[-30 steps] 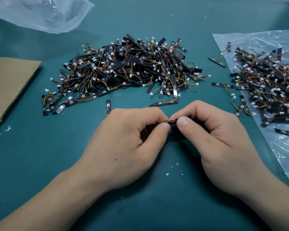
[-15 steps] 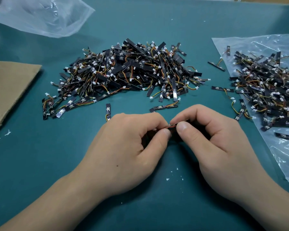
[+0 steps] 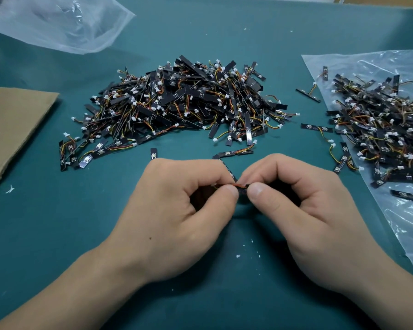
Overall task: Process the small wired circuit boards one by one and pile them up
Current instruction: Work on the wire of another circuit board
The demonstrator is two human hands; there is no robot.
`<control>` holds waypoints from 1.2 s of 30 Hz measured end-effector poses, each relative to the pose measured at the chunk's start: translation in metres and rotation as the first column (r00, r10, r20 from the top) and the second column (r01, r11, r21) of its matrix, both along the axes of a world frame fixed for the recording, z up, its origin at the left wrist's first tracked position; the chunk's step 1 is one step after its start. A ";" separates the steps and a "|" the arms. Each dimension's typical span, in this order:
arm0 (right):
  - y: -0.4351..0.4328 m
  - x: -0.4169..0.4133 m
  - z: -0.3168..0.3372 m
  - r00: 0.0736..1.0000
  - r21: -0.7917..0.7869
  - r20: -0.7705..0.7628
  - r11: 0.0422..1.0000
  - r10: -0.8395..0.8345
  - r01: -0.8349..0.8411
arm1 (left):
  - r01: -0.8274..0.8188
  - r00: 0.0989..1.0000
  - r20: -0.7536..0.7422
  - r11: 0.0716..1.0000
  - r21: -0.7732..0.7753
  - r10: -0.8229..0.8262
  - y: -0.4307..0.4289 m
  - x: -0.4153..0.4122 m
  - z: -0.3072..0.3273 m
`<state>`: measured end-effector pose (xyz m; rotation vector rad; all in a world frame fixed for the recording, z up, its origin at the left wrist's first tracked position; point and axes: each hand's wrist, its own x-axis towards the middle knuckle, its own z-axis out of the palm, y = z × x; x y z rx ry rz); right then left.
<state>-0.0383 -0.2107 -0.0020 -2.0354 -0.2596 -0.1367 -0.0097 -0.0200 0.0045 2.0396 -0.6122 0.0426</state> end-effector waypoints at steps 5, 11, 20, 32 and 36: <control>0.000 0.000 0.001 1.000 0.016 -0.013 1.000 0.020 -0.020 | 0.017 1.000 -0.011 1.000 0.025 -0.017 0.000 -0.001 -0.001; 0.001 -0.001 0.002 0.995 -0.012 0.032 0.995 0.097 -0.097 | 0.036 0.997 -0.065 0.997 -0.065 -0.040 0.004 0.001 0.001; 0.000 0.000 0.002 0.991 0.042 -0.010 0.991 0.130 -0.129 | 0.050 0.998 -0.022 0.998 -0.048 -0.051 0.002 0.000 -0.002; -0.003 -0.002 -0.001 0.990 0.212 0.118 0.976 -0.074 0.047 | -0.167 0.982 0.092 0.985 0.031 0.164 0.001 0.006 -0.003; -0.002 0.002 -0.004 0.982 0.306 0.035 0.938 -0.184 0.165 | -0.230 0.971 0.101 0.961 0.153 0.217 0.000 0.008 -0.009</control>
